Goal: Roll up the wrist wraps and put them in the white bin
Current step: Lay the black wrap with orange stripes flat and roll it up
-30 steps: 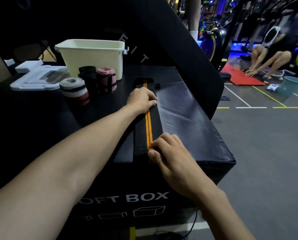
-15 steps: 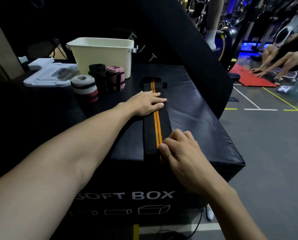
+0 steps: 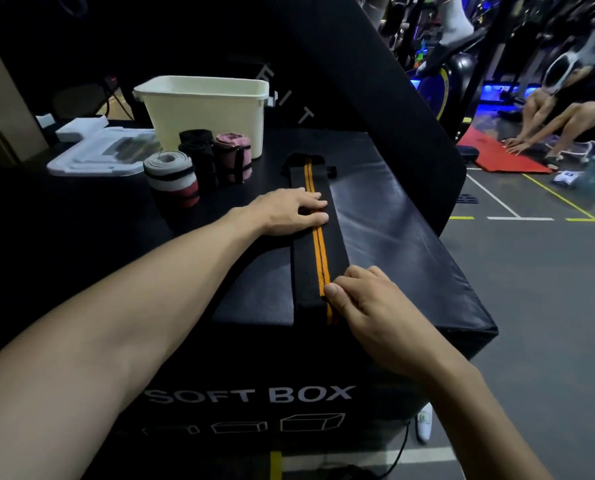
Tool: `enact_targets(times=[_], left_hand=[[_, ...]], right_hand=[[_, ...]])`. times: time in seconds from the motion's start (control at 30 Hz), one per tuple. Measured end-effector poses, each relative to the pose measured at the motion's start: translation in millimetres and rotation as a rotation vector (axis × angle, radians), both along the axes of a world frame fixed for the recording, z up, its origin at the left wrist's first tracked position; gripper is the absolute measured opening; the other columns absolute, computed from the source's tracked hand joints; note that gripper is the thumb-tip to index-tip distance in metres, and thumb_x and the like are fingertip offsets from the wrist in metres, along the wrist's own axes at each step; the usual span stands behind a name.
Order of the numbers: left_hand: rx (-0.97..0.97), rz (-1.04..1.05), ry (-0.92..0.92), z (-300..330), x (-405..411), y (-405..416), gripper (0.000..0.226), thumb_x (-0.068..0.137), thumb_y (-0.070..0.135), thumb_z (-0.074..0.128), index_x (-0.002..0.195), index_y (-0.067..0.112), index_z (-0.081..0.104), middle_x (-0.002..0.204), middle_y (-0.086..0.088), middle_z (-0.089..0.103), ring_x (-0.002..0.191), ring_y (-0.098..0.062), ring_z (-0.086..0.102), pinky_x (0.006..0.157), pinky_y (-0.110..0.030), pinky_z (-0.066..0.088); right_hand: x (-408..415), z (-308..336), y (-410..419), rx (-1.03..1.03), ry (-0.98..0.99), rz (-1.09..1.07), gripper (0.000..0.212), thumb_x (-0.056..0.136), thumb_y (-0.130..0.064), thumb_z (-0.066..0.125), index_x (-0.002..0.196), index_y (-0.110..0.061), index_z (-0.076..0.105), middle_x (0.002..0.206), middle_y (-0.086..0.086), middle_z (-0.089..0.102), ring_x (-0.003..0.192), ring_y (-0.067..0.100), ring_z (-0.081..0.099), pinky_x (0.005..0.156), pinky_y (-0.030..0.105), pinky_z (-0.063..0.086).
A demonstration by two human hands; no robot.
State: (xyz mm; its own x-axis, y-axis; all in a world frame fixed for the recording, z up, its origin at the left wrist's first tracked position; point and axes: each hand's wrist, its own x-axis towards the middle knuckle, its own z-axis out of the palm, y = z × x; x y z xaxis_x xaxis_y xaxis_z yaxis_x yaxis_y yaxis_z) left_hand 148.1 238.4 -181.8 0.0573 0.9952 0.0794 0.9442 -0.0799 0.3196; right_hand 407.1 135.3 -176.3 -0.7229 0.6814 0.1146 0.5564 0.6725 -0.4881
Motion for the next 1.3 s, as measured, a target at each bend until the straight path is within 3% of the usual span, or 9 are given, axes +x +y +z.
enact_targets(times=[0.1,0.27,0.43,0.63,0.77,0.9,1.03,1.13,1.3], left_hand=[[-0.06,0.007,0.019,-8.9,-1.1,-3.9,0.065,0.099,0.071,0.039,0.157,0.043,0.036,0.169,0.018,0.02,0.159,-0.019,0.006,0.128,-0.049,0.006],[-0.049,0.068,0.005,-10.5,3.7,-8.0,0.064,0.097,0.075,0.037,0.155,0.049,0.035,0.169,0.018,0.019,0.159,-0.025,0.005,0.129,-0.042,0.004],[-0.046,0.065,0.02,-13.6,1.9,-6.7,0.067,0.094,0.079,0.036,0.155,0.05,0.035,0.169,0.018,0.02,0.159,-0.026,0.007,0.129,-0.046,0.007],[-0.043,0.076,0.014,-13.5,1.7,-6.5,0.082,0.082,0.09,0.029,0.153,0.052,0.036,0.168,0.018,0.022,0.159,-0.025,0.009,0.128,-0.047,0.009],[-0.032,0.074,0.008,-13.5,1.8,-5.8,0.069,0.091,0.082,0.037,0.153,0.051,0.037,0.168,0.017,0.023,0.159,-0.026,0.01,0.128,-0.047,0.009],[-0.031,0.066,0.018,-12.2,3.6,-5.5,0.064,0.096,0.076,0.038,0.154,0.05,0.037,0.169,0.016,0.022,0.158,-0.027,0.011,0.128,-0.05,0.008],[-0.036,0.074,-0.002,-10.7,3.1,-5.5,0.063,0.096,0.075,0.039,0.154,0.049,0.038,0.169,0.017,0.022,0.159,-0.026,0.01,0.128,-0.049,0.005],[-0.031,0.077,-0.023,-10.4,3.5,-6.1,0.062,0.096,0.074,0.041,0.153,0.049,0.039,0.168,0.017,0.023,0.159,-0.025,0.01,0.128,-0.049,0.005],[-0.021,0.082,-0.043,-9.7,4.0,-7.3,0.061,0.096,0.073,0.044,0.152,0.049,0.042,0.167,0.017,0.026,0.158,-0.024,0.012,0.128,-0.049,0.008]], right_hand=[[-0.4,1.5,0.7,-0.006,0.017,0.012,0.043,0.105,-0.045,0.037,0.065,-0.031,0.042,0.083,-0.008,0.049,0.091,0.018,0.045,0.088,0.047,0.042],[1.9,-0.5,5.1,0.032,0.024,0.059,0.041,0.105,-0.043,0.043,0.066,-0.03,0.045,0.08,-0.008,0.051,0.085,0.015,0.046,0.08,0.041,0.04],[-0.7,5.9,6.4,0.078,0.147,0.063,0.007,0.1,-0.035,0.061,0.105,-0.033,0.065,0.071,-0.012,0.06,0.076,0.006,0.051,0.072,0.034,0.044],[-14.3,9.7,0.5,0.229,0.074,-0.046,0.01,0.096,-0.029,0.062,0.105,-0.033,0.058,0.101,-0.012,0.057,0.098,0.018,0.052,0.084,0.043,0.044],[-17.0,-1.8,-6.1,0.466,0.183,-0.051,0.002,0.091,-0.021,0.062,0.092,-0.021,0.063,0.085,-0.006,0.065,0.08,0.022,0.062,0.072,0.043,0.046],[-9.7,-12.1,-8.2,0.579,0.278,-0.036,0.023,0.097,-0.034,0.06,0.086,-0.015,0.067,0.08,-0.003,0.066,0.072,0.022,0.06,0.067,0.039,0.047],[1.3,-12.0,-9.8,0.509,0.207,0.058,0.033,0.089,-0.052,0.066,0.094,-0.02,0.07,0.093,-0.007,0.068,0.087,0.018,0.063,0.075,0.036,0.049],[6.8,-11.8,-7.7,0.441,0.12,0.071,0.039,0.083,-0.051,0.068,0.11,-0.022,0.07,0.108,-0.008,0.07,0.102,0.017,0.063,0.083,0.038,0.052],[-0.4,-5.5,-4.8,0.418,0.056,0.05,0.033,0.086,-0.045,0.067,0.11,-0.022,0.07,0.103,-0.007,0.071,0.096,0.02,0.065,0.079,0.039,0.051]])
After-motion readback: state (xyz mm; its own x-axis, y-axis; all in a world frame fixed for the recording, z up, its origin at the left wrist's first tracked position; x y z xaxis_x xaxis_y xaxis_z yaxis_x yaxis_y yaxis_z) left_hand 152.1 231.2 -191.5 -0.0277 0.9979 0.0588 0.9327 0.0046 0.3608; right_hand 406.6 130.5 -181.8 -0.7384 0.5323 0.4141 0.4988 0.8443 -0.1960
